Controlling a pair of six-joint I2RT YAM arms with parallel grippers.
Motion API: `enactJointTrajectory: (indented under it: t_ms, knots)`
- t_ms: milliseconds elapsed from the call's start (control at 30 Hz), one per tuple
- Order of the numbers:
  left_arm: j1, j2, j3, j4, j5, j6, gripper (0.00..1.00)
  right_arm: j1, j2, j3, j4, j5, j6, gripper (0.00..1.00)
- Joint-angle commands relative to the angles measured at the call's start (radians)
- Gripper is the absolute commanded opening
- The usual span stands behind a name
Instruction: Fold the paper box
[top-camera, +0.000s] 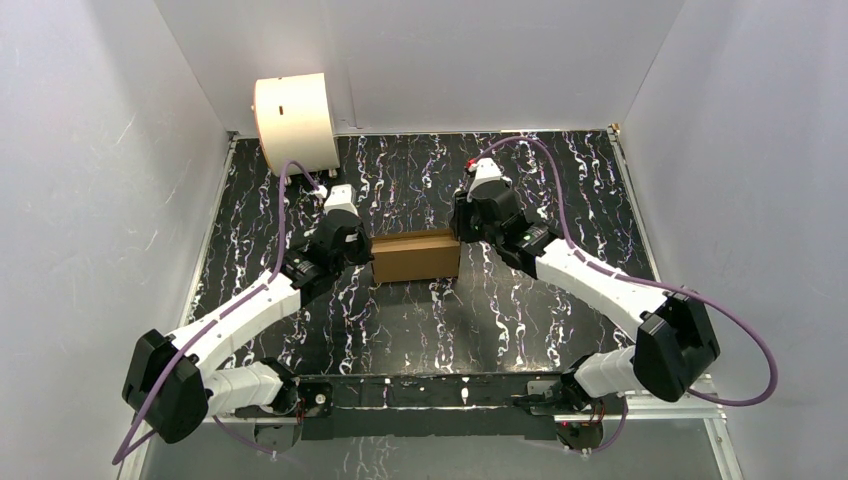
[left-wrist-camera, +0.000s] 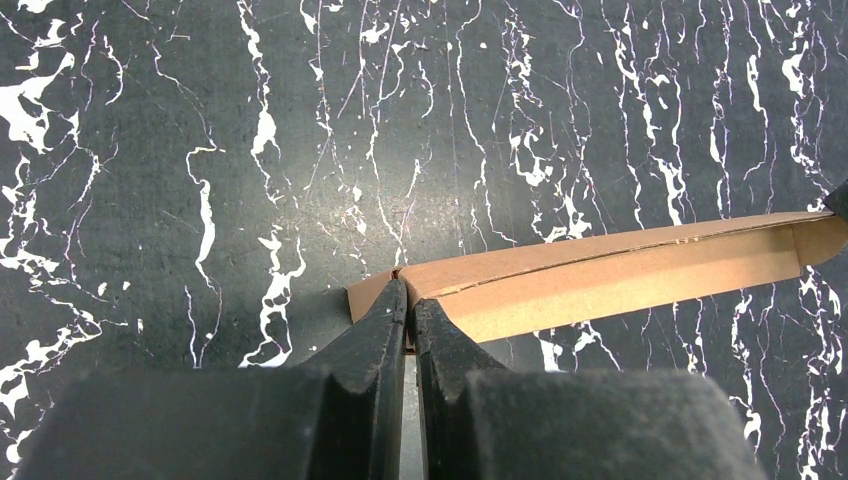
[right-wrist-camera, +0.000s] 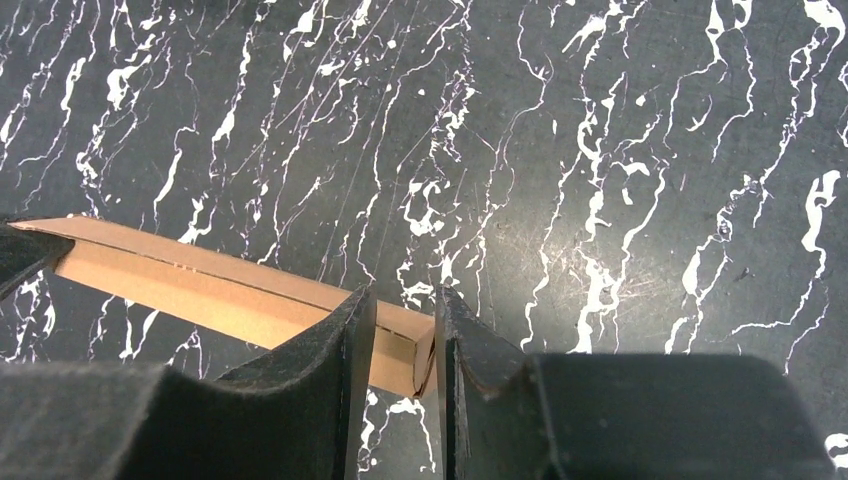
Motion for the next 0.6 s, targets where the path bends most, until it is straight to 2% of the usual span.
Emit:
enactJointTrajectory:
  t_ms: [0,367,567]
  knots:
    - [-0.016,0.039,-0.047,-0.159,0.005,0.012,0.02,-0.005,0.017,0.054,0.053,-0.034,0.008,0.37]
    - [-0.024,0.039,-0.048,-0.147,0.007,-0.003,0.06,-0.005,-0.053,-0.13,0.1,-0.12,-0.032,0.36]
    - [-0.027,0.032,-0.052,-0.141,0.012,-0.017,0.08,-0.004,-0.086,-0.21,0.161,-0.118,-0.04,0.37]
